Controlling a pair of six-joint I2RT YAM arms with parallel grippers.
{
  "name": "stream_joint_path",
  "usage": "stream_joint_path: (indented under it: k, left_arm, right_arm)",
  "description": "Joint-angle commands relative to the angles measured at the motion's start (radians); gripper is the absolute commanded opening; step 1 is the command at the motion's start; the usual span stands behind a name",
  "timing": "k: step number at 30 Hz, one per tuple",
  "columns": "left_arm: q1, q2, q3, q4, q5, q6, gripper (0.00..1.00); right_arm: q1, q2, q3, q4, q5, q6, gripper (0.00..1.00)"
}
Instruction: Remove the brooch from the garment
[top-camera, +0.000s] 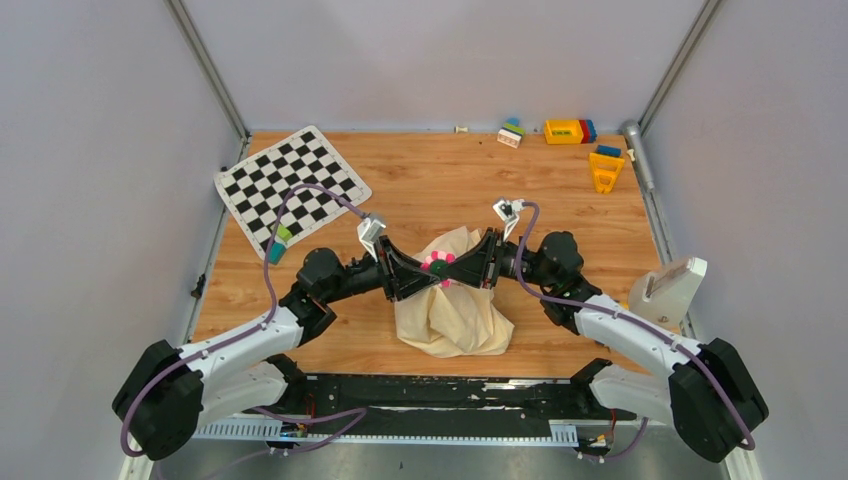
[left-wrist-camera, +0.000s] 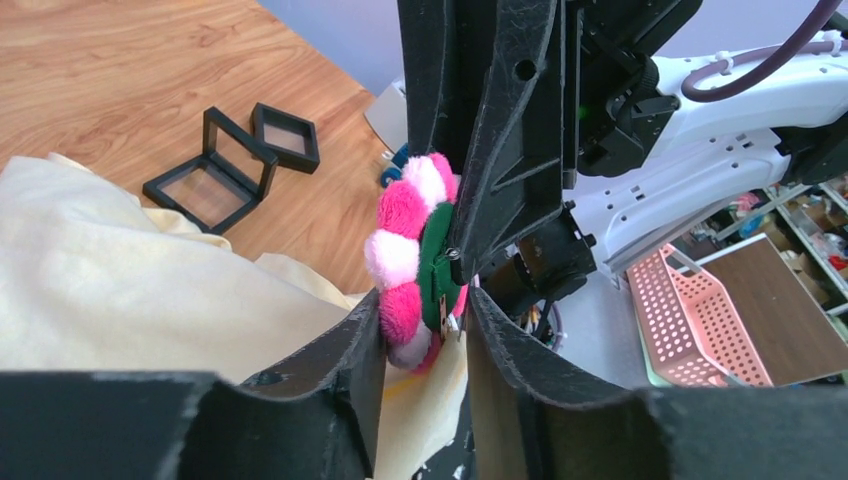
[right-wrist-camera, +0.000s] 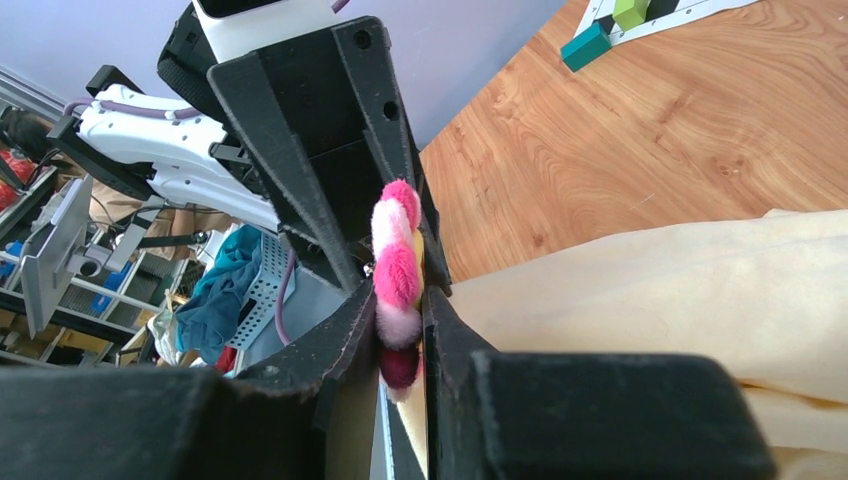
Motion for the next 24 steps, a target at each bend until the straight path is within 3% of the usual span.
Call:
stream_joint_path:
  k: [1,8,13,18,24]
  left_arm:
    - [-0.003,-0.004,-0.006,0.053,-0.006,0.007,0.47]
    - [-0.003,-0.029,-0.012,0.003,-0.002,0.023,0.60]
    - [-0.002,-0.061,-0.020,-0.018,0.020,0.024,0.85]
    - [-0.003,-0.107,-0.038,-0.114,0.026,0.079,0.87]
    - [-0.002,-0.164,-0.086,-0.112,0.010,0.079,0.87]
  right_arm:
    - [0.017,-0.052,0.011,0.010,0.040,-0.011,0.00]
    - [0.016,-0.043,0.021,-0.042,0.065,-0.036,0.00]
    - [0.016,-0.041,0.025,-0.086,0.094,-0.056,0.00]
    - [0.017,-0.051,0.043,-0.134,0.106,-0.104,0.00]
    - [0.015,-0.076,0.091,-0.234,0.155,-0.253,0.00]
